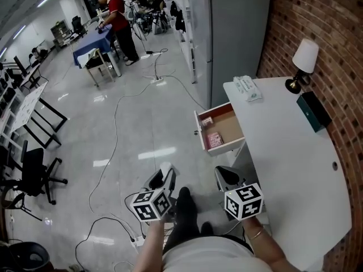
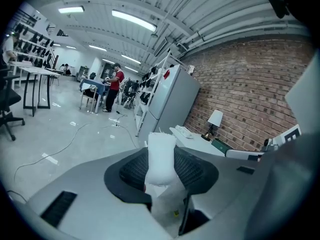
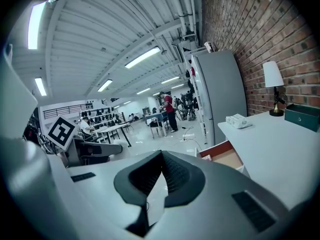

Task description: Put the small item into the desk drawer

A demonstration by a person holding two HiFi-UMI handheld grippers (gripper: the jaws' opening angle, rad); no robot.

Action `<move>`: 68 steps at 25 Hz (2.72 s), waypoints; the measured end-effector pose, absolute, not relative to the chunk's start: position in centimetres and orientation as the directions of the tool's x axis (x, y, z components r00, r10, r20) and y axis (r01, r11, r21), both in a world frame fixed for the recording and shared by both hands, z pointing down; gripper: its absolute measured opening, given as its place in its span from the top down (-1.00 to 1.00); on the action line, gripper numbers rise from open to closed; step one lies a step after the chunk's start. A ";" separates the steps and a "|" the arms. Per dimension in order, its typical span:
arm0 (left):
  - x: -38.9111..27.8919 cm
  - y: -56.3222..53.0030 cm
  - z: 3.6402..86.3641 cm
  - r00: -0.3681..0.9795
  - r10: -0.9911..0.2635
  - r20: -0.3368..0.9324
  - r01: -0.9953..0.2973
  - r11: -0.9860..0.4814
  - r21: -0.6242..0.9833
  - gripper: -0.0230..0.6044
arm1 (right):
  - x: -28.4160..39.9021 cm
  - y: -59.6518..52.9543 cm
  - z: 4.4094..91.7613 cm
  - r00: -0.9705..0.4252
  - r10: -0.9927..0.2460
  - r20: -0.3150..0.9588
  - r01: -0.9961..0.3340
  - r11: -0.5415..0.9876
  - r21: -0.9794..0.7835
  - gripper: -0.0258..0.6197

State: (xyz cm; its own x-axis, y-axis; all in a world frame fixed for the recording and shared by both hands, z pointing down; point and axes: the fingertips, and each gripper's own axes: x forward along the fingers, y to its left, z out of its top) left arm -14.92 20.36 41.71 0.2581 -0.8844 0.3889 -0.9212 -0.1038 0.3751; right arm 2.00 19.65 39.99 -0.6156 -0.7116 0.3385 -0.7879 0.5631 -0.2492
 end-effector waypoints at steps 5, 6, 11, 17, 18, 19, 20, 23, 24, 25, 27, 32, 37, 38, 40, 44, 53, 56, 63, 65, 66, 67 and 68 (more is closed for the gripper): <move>-16.8 15.5 42.8 0.283 -0.873 0.397 -0.915 -0.121 0.386 0.35 | 0.2 15.5 41.1 -0.594 -0.718 0.363 -0.804 0.538 -0.253 0.89; -17.3 14.1 43.1 0.287 -0.872 0.397 -0.914 -0.124 0.387 0.35 | -0.3 14.3 41.3 -0.591 -0.719 0.365 -0.807 0.534 -0.254 0.89; -20.4 7.8 44.0 0.300 -0.861 0.410 -0.906 -0.122 0.406 0.35 | -3.5 8.3 42.2 -0.578 -0.713 0.397 -0.816 0.518 -0.257 0.89; -24.5 0.8 45.0 0.317 -0.847 0.426 -0.892 -0.114 0.438 0.35 | -7.7 1.6 42.6 -0.567 -0.703 0.430 -0.822 0.514 -0.244 0.89; -25.0 -0.4 45.0 0.321 -0.845 0.428 -0.891 -0.116 0.440 0.35 | -8.2 0.6 42.7 -0.564 -0.702 0.434 -0.824 0.511 -0.244 0.89; -25.5 -1.5 45.0 0.324 -0.843 0.430 -0.890 -0.118 0.440 0.35 | -8.7 -0.5 42.7 -0.562 -0.703 0.437 -0.826 0.508 -0.245 0.89; -26.0 -2.7 45.0 0.327 -0.841 0.430 -0.890 -0.121 0.440 0.35 | -9.2 -1.5 42.7 -0.559 -0.703 0.439 -0.828 0.505 -0.245 0.89; -27.2 -5.8 44.9 0.340 -0.837 0.429 -0.887 -0.133 0.442 0.36 | -10.7 -4.1 42.6 -0.551 -0.708 0.442 -0.833 0.496 -0.244 0.89; -27.6 -6.7 44.8 0.346 -0.836 0.427 -0.885 -0.140 0.443 0.35 | -11.1 -4.9 42.6 -0.548 -0.710 0.442 -0.836 0.492 -0.244 0.89; -27.9 -7.6 44.7 0.354 -0.835 0.421 -0.883 -0.149 0.446 0.35 | -11.4 -5.6 42.6 -0.544 -0.713 0.443 -0.838 0.489 -0.244 0.89; -28.1 -9.3 44.6 0.375 -0.835 0.404 -0.872 -0.170 0.460 0.35 | -11.8 -6.9 42.8 -0.536 -0.716 0.447 -0.843 0.478 -0.244 0.89; -28.1 -12.7 45.0 0.416 -0.814 0.406 -0.858 -0.203 0.471 0.36 | -11.9 -9.5 43.4 -0.501 -0.728 0.469 -0.865 0.439 -0.243 0.89; -28.0 -15.1 46.0 0.451 -0.787 0.421 -0.848 -0.231 0.478 0.36 | -11.8 -11.3 44.0 -0.460 -0.747 0.480 -0.888 0.392 -0.242 0.89; -28.0 -15.5 46.2 0.457 -0.781 0.425 -0.846 -0.235 0.478 0.36 | -11.7 -11.5 44.2 -0.452 -0.750 0.483 -0.892 0.382 -0.241 0.89; -27.9 -16.2 46.8 0.465 -0.771 0.435 -0.845 -0.240 0.478 0.35 | -11.4 -11.9 44.5 -0.434 -0.756 0.490 -0.901 0.363 -0.238 0.89; -27.4 -17.4 47.7 0.482 -0.752 0.450 -0.840 -0.252 0.480 0.36 | -10.5 -12.3 45.1 -0.400 -0.765 0.504 -0.917 0.325 -0.233 0.89; -22.8 -18.9 50.1 0.537 -0.684 0.495 -0.826 -0.306 0.473 0.35 | -6.4 -12.5 46.6 -0.328 -0.782 0.530 -0.943 0.241 -0.228 0.89; -20.7 -19.7 50.9 0.552 -0.660 0.509 -0.822 -0.328 0.465 0.35 | -4.7 -12.9 47.4 -0.307 -0.785 0.538 -0.949 0.215 -0.229 0.89; -15.0 -22.3 52.8 0.583 -0.606 0.540 -0.809 -0.373 0.454 0.35 | 0.2 -14.3 49.2 -0.264 -0.791 0.552 -0.958 0.149 -0.245 0.89; -13.2 -23.0 53.4 0.594 -0.588 0.548 -0.803 -0.389 0.452 0.35 | 1.6 -14.7 49.6 -0.251 -0.793 0.555 -0.960 0.133 -0.245 0.89; -12.3 -23.3 53.7 0.600 -0.580 0.552 -0.799 -0.396 0.452 0.35 | 2.3 -14.9 49.8 -0.245 -0.794 0.556 -0.961 0.124 -0.245 0.89; -11.4 -23.6 53.9 0.605 -0.571 0.554 -0.795 -0.404 0.453 0.36 | 3.0 -15.0 49.9 -0.237 -0.796 0.557 -0.963 0.115 -0.245 0.89; -10.5 -23.9 54.2 0.611 -0.562 0.557 -0.791 -0.411 0.453 0.35 | 3.7 -15.1 50.0 -0.229 -0.798 0.557 -0.964 0.105 -0.245 0.89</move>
